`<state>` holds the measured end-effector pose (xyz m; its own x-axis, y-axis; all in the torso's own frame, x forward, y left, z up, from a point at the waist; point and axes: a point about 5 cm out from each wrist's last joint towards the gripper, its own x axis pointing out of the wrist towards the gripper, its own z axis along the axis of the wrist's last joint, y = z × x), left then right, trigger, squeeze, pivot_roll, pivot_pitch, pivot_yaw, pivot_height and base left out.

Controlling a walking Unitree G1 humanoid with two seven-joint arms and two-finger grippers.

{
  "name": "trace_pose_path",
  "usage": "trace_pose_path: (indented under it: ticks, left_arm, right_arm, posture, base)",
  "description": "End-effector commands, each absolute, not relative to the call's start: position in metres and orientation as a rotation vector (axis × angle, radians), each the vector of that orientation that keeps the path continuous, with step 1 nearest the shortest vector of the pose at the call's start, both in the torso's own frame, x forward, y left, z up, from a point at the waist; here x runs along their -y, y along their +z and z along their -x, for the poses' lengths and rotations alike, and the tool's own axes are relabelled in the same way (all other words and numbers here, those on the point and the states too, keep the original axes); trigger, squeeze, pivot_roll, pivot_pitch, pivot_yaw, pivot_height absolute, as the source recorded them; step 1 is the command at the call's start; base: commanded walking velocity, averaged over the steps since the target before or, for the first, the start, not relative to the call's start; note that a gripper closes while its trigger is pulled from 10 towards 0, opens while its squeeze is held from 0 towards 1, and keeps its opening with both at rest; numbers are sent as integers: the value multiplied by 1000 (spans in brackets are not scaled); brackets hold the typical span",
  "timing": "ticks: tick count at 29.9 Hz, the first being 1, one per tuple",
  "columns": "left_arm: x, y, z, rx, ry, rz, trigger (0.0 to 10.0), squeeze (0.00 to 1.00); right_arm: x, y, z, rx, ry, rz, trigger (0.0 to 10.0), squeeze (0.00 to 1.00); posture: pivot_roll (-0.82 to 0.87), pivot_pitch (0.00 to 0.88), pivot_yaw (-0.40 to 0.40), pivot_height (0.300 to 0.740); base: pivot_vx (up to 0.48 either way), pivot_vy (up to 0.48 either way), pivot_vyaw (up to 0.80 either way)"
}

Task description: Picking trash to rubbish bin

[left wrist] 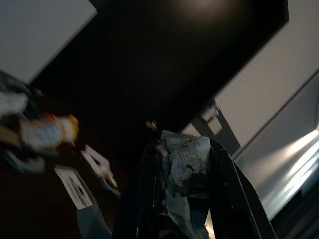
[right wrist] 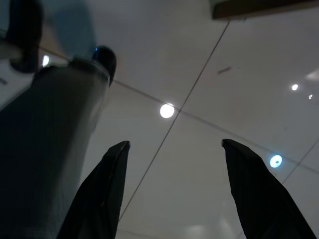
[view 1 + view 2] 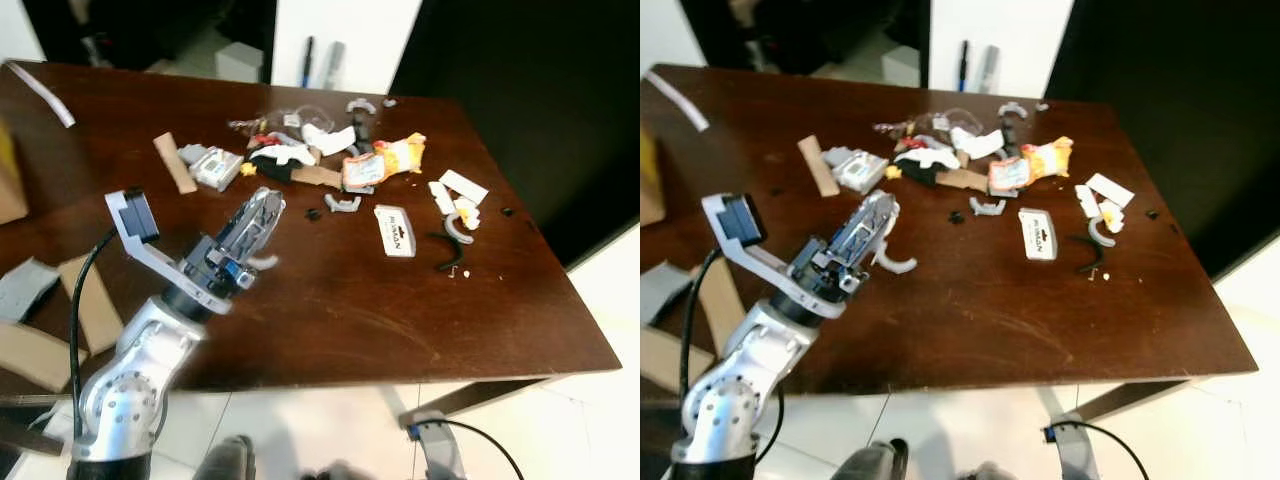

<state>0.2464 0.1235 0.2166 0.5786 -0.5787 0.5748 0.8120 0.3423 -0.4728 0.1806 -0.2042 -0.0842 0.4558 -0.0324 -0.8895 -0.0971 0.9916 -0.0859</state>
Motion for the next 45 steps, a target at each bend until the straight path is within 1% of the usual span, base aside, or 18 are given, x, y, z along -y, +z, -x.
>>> trace_pose_path:
  ticks: [1,5,11,18,21,24,34,37,45]
  left_arm:
    - [-114,216,-242,307,-952,784,10000,0]
    - [-105,210,-242,264,-973,765,10000,0]
    - [-101,208,-243,249,-984,766,10000,0]
    - [-94,202,-246,209,-1005,739,10000,0]
    - [-89,187,-258,131,-935,691,10000,0]
    - [-87,182,-261,104,-918,690,10000,0]
    - [-74,182,-260,106,-997,616,10000,0]
    - [-74,181,-261,111,-1002,579,10000,0]
    - [-77,181,-263,129,-1006,551,10000,0]
  right_arm:
    - [205,-90,-167,-1148,36,131,10000,0]
    - [202,-90,-170,-1144,37,125,10000,0]
    - [201,-90,-169,-1146,33,116,10000,0]
    - [205,-93,-161,-1165,19,121,10000,0]
    - [209,-94,-157,-1179,10,129,10000,0]
    - [210,-94,-156,-1180,5,125,10000,0]
    - [219,-93,-154,-1179,-51,148,10000,0]
    - [222,-93,-155,-1177,-68,159,10000,0]
    - [227,-90,-157,-1156,-116,150,10000,0]
  posture:
    - [305,124,-121,740]
    - [301,118,-116,740]
    - [292,116,-111,740]
    - [269,117,-103,740]
    - [269,117,-103,740]
    - [269,117,-103,740]
    - [233,119,-96,740]
    - [228,118,-96,740]
    - [219,116,-93,740]
  base:
    - [-405,0,0]
    - [-408,0,0]
    - [-411,0,0]
    - [-392,0,-64]
    - [-182,0,-800]
    - [0,0,-800]
    - [0,0,-800]
    - [0,0,-800]
    - [0,0,-800]
